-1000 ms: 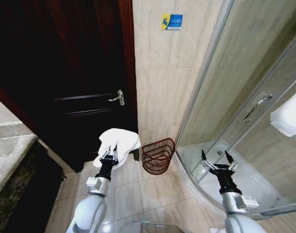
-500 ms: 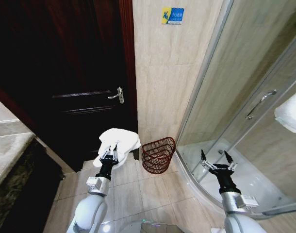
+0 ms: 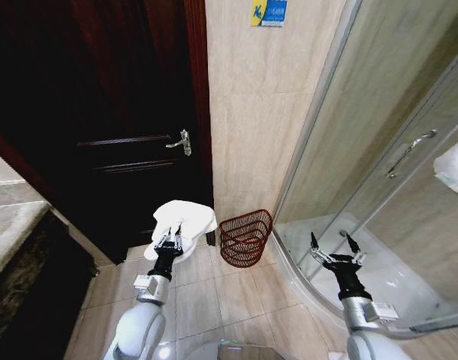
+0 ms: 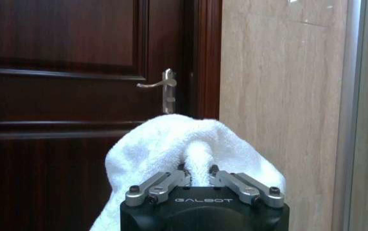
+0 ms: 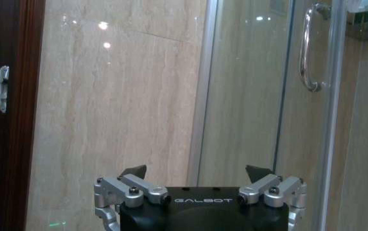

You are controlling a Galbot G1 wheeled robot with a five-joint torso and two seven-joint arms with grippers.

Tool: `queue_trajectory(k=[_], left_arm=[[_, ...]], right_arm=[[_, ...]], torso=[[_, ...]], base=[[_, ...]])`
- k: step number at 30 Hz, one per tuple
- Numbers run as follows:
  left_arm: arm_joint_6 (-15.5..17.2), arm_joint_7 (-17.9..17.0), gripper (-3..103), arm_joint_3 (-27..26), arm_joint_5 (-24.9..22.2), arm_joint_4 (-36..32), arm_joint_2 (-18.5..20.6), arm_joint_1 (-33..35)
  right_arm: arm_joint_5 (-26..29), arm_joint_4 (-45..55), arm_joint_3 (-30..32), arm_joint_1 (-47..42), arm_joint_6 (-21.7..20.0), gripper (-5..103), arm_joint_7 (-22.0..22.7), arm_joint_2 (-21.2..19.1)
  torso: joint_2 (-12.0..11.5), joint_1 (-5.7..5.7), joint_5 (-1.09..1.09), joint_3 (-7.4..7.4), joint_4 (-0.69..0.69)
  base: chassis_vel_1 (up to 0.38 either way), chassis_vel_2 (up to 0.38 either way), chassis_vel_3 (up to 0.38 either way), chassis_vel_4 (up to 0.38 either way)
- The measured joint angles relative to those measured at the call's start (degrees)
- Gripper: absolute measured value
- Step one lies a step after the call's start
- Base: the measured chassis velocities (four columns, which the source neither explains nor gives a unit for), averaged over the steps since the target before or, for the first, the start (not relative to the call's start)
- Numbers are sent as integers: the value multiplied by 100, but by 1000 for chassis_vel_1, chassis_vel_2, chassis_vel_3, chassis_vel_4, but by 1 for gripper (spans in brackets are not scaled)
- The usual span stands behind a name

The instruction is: Discard the used towel into the hamper.

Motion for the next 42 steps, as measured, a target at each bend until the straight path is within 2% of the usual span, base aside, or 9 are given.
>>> queue_trajectory(k=[25, 42], left_arm=[[-93, 108, 10, -14, -74, 233, 37, -125], [-344, 233, 10, -154, -173, 471, 68, -119]], right_arm=[[-80, -36, -3, 2, 52, 100, -11, 76], [-175, -101, -50, 12, 21, 100, 80, 142]], torso=[[-696, -311, 0, -384, 0], [-1139, -506, 0, -633, 0]], base=[[0, 0, 0, 0], [0, 0, 0, 0]])
